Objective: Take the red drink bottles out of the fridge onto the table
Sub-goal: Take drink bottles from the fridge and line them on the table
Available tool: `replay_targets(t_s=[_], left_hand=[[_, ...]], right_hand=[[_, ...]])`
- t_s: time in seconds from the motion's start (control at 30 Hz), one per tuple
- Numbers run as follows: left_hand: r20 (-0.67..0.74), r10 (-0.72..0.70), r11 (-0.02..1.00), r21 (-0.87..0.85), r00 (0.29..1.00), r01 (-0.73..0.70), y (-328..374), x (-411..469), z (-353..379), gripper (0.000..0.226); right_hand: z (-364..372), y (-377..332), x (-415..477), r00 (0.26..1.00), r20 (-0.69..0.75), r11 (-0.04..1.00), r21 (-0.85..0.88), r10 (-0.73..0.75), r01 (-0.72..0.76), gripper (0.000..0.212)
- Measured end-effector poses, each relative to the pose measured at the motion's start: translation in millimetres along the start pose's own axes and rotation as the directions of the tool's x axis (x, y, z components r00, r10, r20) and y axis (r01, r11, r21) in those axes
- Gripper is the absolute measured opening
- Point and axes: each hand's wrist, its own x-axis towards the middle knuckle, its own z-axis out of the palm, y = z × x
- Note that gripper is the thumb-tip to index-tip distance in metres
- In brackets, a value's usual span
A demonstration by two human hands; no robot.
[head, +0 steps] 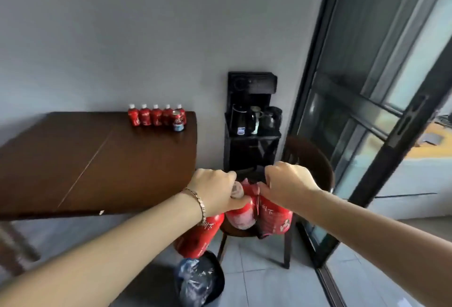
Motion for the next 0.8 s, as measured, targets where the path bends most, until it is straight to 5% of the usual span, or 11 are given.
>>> replay_targets(t_s=[0.27, 0.53, 0.8], left_hand=[[0.076, -0.238, 0.971, 0.021, 0.968, 0.237, -168.2, 6.0, 49.3, 0.044], [0.126, -0.201, 0.976, 0.106, 0.972, 0.188, -365.7, 34.5, 88.0, 0.051], [0.188, -0.254, 0.965, 0.121, 0.949, 0.234, -498.1, 87.2, 131.6, 0.055]], right_hand=[[44.3, -116.5, 153.8, 0.980, 0.062, 0.981, 0.050, -0.191, 0.188, 0.025], [86.1, -242.8, 306.0, 0.988, 0.101, 0.982, 0.159, -0.115, 0.098, 0.025], [130.4, -297.1, 438.6, 0.981, 0.196, 0.970, 0.240, -0.003, -0.045, 0.024]])
